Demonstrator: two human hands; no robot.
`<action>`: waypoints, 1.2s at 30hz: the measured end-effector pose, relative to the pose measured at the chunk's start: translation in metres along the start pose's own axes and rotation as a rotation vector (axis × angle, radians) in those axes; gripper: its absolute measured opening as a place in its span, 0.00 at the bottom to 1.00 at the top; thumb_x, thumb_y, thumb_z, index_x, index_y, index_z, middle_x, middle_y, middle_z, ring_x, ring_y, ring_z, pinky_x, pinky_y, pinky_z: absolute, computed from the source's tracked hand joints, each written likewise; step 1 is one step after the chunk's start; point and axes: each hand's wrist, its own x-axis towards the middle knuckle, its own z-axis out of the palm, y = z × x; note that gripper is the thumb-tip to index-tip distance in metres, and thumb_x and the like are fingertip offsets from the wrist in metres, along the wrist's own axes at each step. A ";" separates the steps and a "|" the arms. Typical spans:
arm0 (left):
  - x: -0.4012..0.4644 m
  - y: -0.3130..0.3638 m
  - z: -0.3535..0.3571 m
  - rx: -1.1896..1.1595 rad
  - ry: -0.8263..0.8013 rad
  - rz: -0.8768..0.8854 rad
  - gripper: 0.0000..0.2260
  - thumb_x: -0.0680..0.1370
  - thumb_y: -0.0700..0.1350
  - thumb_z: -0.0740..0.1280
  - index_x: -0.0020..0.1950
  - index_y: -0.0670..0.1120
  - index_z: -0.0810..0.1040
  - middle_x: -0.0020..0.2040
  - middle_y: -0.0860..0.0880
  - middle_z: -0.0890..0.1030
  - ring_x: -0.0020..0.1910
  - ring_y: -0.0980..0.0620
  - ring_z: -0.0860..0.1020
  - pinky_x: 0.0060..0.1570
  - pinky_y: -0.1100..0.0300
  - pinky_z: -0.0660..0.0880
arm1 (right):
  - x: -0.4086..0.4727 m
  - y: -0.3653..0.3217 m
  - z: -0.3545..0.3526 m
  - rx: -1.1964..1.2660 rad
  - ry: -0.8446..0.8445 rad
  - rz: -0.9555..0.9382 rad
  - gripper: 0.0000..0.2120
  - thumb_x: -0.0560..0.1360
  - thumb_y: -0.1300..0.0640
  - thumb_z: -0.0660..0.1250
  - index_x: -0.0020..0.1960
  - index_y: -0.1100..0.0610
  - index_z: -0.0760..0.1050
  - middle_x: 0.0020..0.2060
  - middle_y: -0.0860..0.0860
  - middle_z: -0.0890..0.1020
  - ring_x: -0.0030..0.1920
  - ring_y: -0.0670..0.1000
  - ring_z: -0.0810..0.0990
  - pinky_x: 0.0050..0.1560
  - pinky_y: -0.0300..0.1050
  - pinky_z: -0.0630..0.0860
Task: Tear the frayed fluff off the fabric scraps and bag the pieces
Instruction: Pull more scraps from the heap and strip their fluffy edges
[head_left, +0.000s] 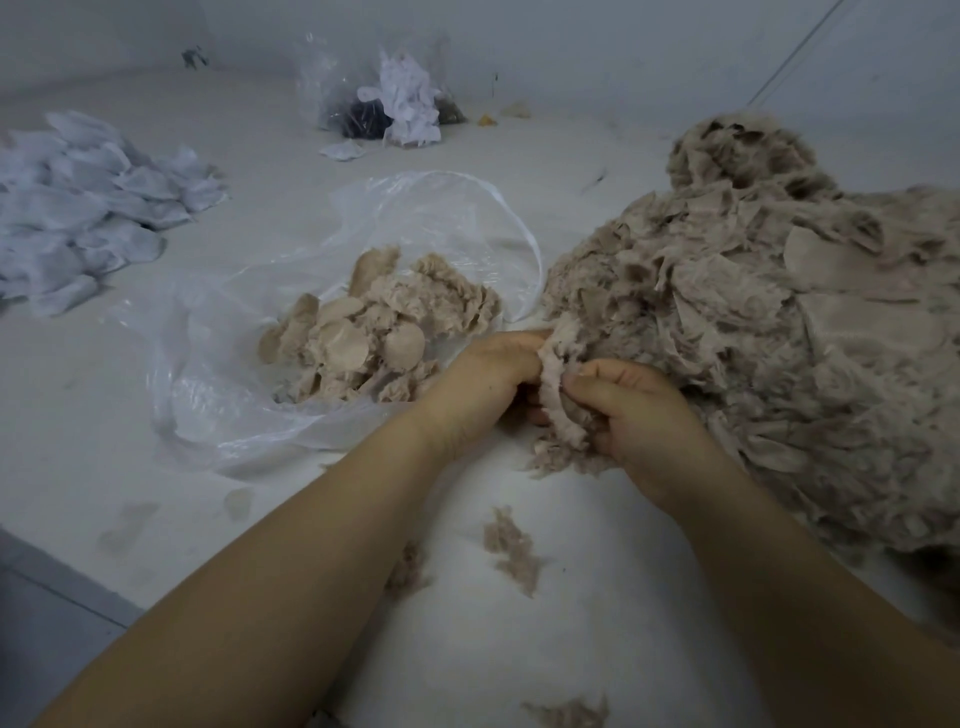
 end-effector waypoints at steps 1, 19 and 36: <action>0.000 0.000 -0.003 0.051 0.024 0.033 0.10 0.73 0.31 0.61 0.37 0.38 0.81 0.36 0.44 0.81 0.37 0.46 0.79 0.40 0.58 0.76 | 0.001 0.001 -0.002 0.004 -0.003 0.005 0.16 0.74 0.56 0.68 0.29 0.54 0.74 0.27 0.56 0.71 0.33 0.56 0.65 0.38 0.52 0.65; 0.012 -0.004 0.007 0.086 0.227 0.077 0.15 0.77 0.39 0.71 0.35 0.30 0.75 0.29 0.42 0.71 0.30 0.48 0.68 0.32 0.55 0.67 | 0.001 0.005 -0.002 -0.160 -0.089 -0.019 0.13 0.73 0.65 0.71 0.31 0.57 0.79 0.26 0.54 0.75 0.26 0.48 0.71 0.26 0.37 0.67; -0.034 -0.006 -0.022 0.316 0.143 0.010 0.18 0.76 0.48 0.73 0.41 0.33 0.78 0.24 0.48 0.74 0.20 0.52 0.66 0.21 0.64 0.62 | 0.000 0.002 -0.003 -0.028 -0.070 -0.031 0.08 0.74 0.62 0.71 0.40 0.67 0.79 0.32 0.56 0.81 0.31 0.49 0.76 0.31 0.38 0.73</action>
